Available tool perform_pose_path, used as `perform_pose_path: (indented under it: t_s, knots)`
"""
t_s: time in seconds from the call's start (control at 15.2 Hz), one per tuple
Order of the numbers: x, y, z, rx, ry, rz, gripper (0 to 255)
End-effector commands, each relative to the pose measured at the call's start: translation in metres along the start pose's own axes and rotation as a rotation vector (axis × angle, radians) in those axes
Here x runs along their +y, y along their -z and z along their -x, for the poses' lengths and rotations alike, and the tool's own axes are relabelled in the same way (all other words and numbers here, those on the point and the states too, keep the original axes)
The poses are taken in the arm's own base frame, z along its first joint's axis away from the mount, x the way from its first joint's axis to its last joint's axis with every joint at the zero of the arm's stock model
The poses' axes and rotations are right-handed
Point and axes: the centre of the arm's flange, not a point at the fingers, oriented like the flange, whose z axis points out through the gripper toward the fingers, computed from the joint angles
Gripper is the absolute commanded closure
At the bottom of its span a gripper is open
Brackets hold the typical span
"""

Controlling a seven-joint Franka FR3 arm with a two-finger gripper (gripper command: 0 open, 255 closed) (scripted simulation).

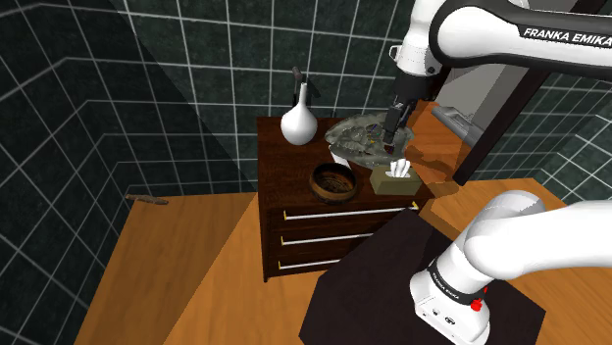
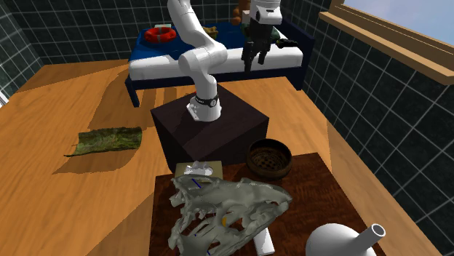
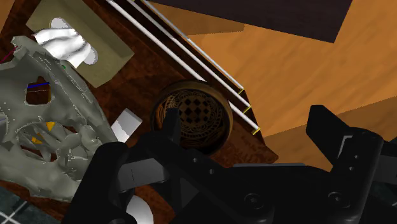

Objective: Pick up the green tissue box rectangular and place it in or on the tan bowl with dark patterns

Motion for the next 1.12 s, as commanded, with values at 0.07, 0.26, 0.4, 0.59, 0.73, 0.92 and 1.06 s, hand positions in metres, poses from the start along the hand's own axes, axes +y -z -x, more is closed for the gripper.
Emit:
perform_pose_path:
  t_s: [0.07, 0.26, 0.4, 0.59, 0.73, 0.92, 1.06]
  knots:
    - [0.015, -0.005, 0.004, 0.007, 0.015, -0.020, 0]
    - [0.059, -0.024, 0.015, 0.029, 0.062, -0.080, 0]
    - [0.088, -0.037, 0.020, 0.043, 0.092, -0.119, 0]
    - [0.130, -0.060, 0.027, 0.065, 0.138, -0.179, 0]
    - [0.158, -0.077, 0.030, 0.079, 0.169, -0.219, 0]
    - [0.198, -0.104, 0.033, 0.100, 0.215, -0.279, 0]
    - [0.224, -0.124, 0.033, 0.115, 0.246, -0.318, 0]
